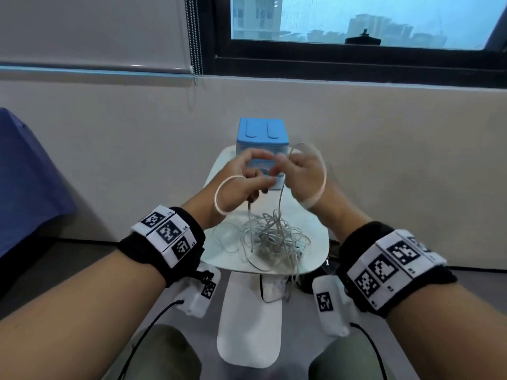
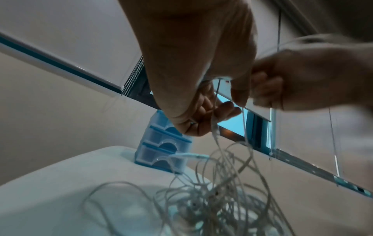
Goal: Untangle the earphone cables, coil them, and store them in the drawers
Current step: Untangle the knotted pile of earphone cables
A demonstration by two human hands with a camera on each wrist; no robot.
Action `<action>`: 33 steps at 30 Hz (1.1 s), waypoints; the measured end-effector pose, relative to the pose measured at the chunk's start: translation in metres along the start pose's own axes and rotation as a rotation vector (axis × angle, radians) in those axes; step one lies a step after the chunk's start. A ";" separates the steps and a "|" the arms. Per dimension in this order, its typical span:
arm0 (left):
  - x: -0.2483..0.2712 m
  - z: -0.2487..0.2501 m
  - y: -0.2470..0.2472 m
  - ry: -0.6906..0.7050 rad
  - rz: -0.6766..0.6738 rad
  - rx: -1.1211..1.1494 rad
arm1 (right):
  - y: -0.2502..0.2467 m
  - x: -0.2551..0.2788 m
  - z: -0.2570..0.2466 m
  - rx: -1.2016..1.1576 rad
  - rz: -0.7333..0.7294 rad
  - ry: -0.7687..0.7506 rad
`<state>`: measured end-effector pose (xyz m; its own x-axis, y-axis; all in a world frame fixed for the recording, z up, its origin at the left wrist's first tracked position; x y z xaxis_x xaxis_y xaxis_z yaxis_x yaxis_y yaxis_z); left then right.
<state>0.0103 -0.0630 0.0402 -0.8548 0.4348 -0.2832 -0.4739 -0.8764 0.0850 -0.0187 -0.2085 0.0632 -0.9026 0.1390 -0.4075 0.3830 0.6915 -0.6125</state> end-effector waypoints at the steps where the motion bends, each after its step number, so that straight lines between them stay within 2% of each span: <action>1: 0.003 -0.008 0.000 -0.045 -0.024 -0.040 | -0.012 -0.003 -0.015 0.019 0.032 -0.019; 5: 0.017 -0.030 0.013 -0.134 -0.147 -0.209 | -0.044 -0.011 -0.057 -0.025 0.095 -0.085; 8: 0.022 -0.036 0.026 -0.168 -0.232 -0.235 | -0.062 -0.016 -0.084 0.007 0.179 -0.235; 11: 0.021 -0.040 0.028 -0.193 -0.252 -0.285 | -0.080 -0.013 -0.103 0.127 0.344 -0.380; 15: 0.019 -0.049 0.020 -0.219 -0.223 -0.365 | -0.105 -0.005 -0.106 0.141 0.649 -0.513; 19: 0.021 -0.051 0.019 -0.233 -0.240 -0.417 | -0.124 -0.003 -0.100 0.224 0.924 -0.529; 22: 0.018 -0.042 0.018 -0.203 -0.201 -0.475 | -0.135 -0.001 -0.087 0.286 1.007 -0.429; 24: 0.014 -0.030 0.011 -0.167 -0.148 -0.581 | -0.136 0.000 -0.070 0.353 0.934 -0.295; 26: 0.013 -0.014 0.003 -0.155 -0.116 -0.618 | -0.132 0.002 -0.048 0.443 0.760 -0.161; 30: 0.018 0.008 -0.007 -0.193 -0.102 -0.447 | -0.101 0.012 0.017 0.682 0.267 0.181; 33: 0.024 0.019 -0.006 -0.142 -0.085 -0.347 | -0.073 0.031 0.062 0.746 0.026 0.351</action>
<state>-0.0116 -0.0437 0.0512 -0.8479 0.5120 -0.1377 -0.4657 -0.8433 -0.2682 -0.0626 -0.2980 0.0531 -0.8531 0.4477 -0.2678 0.3226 0.0494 -0.9452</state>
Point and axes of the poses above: each hand's wrist, its own x-axis away from the middle knuckle, its own y-axis out of the palm, z = x × y, the point moved 6 cm from there along -x, towards the middle knuckle, and after that the axes turned 14 degrees about x, right-handed, at the moved point
